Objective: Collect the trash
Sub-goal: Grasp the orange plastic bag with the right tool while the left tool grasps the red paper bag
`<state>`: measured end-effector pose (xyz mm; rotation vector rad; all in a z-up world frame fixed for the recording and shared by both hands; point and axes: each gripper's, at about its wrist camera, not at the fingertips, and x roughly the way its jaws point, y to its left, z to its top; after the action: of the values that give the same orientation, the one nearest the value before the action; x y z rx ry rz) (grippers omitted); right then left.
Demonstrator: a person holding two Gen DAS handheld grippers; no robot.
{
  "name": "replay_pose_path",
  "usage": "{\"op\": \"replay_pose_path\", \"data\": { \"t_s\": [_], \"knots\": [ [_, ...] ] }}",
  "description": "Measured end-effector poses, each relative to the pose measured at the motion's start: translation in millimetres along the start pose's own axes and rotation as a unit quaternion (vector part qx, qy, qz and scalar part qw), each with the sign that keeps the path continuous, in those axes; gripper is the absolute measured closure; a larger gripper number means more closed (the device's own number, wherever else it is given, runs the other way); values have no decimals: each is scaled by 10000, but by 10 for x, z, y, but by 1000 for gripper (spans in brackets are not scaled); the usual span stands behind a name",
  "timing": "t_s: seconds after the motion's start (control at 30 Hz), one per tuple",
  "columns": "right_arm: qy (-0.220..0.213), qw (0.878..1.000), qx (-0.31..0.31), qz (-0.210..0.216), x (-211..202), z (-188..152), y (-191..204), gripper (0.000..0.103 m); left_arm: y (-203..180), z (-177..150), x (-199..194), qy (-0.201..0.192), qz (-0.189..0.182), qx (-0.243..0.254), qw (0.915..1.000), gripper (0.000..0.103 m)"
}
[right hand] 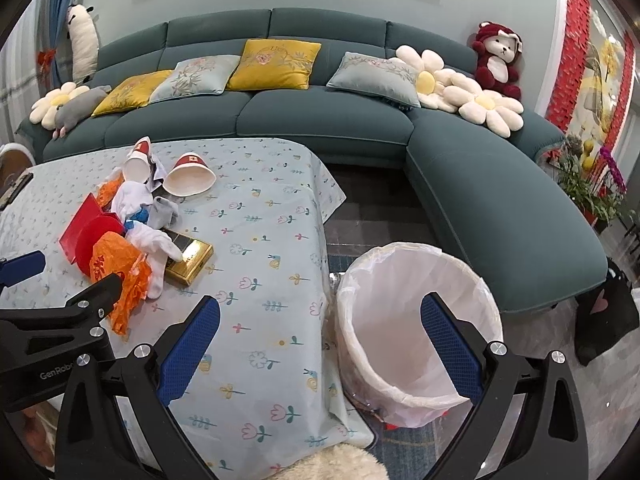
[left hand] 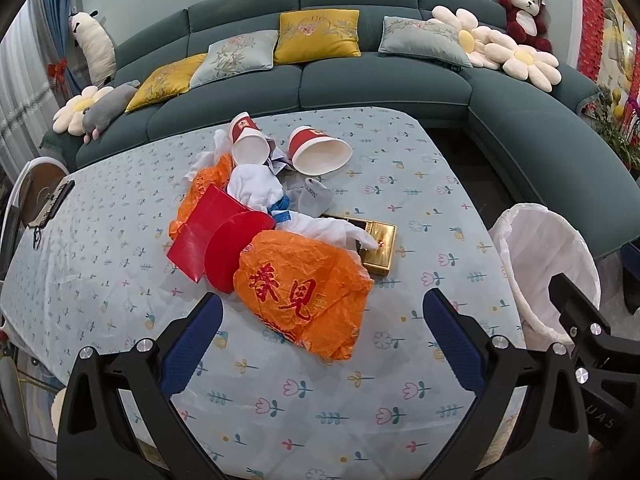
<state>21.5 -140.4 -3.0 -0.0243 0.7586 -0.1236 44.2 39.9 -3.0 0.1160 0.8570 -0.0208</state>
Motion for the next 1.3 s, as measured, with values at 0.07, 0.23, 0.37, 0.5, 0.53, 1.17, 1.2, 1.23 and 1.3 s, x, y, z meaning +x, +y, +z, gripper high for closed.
{"op": "replay_pose_path", "data": {
  "t_s": [0.07,0.23,0.37,0.5,0.53,1.17,1.2,1.23,1.3],
  "knots": [
    [10,10000,66,25,-4,-4,21,7,45,1,1,-17,-11,-9,10000,7],
    [-6,9998,197,-85,3,5,102,7,151,-1,9,-51,-32,-28,10000,7],
    [3,9991,400,-164,11,8,122,7,252,-18,27,-44,-125,-11,9999,7],
    [-8,9987,447,-230,16,-7,198,7,399,-42,48,-86,-292,-15,9995,7],
    [17,9988,412,-250,31,-8,238,7,437,-44,61,-79,-293,-38,9995,7],
    [433,9966,-153,681,353,29,1267,36,1452,-68,391,15,-22,-687,9976,8],
    [494,9959,-158,739,397,26,1304,39,1464,-56,419,6,-29,-674,9977,8],
    [547,9953,-159,787,435,19,1333,44,1466,-48,442,9,-28,-660,9978,8],
    [663,9934,-163,923,530,6,1400,50,1486,-5,518,5,-77,-685,9976,8]
  ]
}}
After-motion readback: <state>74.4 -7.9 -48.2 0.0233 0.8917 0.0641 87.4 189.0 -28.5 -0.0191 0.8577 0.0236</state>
